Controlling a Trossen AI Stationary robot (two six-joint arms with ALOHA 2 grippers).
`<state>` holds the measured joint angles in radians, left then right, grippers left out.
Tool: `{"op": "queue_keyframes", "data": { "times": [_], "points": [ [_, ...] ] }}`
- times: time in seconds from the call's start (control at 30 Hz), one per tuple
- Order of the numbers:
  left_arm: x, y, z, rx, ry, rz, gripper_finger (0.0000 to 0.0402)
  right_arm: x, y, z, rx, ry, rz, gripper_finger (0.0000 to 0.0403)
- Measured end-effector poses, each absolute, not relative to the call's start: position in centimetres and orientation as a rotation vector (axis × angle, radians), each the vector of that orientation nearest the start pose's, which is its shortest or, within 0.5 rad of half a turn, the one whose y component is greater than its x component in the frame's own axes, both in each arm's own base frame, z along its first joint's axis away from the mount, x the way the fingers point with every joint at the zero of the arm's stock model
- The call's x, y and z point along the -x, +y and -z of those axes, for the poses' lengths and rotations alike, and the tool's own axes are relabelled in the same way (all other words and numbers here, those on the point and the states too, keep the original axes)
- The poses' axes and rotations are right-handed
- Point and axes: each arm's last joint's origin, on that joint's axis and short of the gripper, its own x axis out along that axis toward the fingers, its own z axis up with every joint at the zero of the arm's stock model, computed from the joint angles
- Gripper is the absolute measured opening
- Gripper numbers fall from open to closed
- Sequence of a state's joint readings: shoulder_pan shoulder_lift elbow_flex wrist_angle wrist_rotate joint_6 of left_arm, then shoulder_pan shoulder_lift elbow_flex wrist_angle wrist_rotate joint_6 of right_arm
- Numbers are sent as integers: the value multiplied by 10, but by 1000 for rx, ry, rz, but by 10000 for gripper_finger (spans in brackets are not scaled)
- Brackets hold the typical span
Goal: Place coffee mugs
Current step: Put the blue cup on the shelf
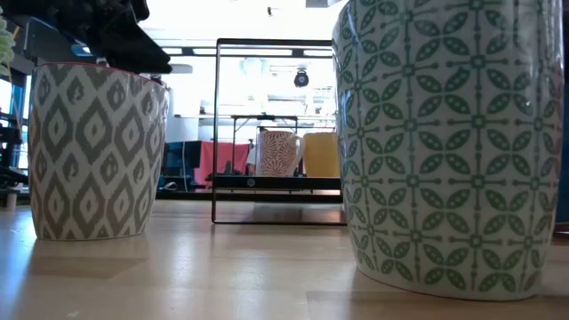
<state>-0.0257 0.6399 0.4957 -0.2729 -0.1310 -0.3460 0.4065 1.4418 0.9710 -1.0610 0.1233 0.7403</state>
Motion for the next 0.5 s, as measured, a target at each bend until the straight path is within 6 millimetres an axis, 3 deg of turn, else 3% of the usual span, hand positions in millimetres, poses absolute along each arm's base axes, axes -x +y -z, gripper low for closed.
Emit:
{"op": "queue_keyframes", "data": {
  "times": [0.27, 0.5],
  "points": [
    [-148, 0, -246, 290, 393, -181, 85, -211, 86, -219, -124, 1384, 383, 0],
    [-147, 0, -246, 271, 395, -178, 85, -191, 76, -242, -196, 1312, 424, 1]
  ]
}}
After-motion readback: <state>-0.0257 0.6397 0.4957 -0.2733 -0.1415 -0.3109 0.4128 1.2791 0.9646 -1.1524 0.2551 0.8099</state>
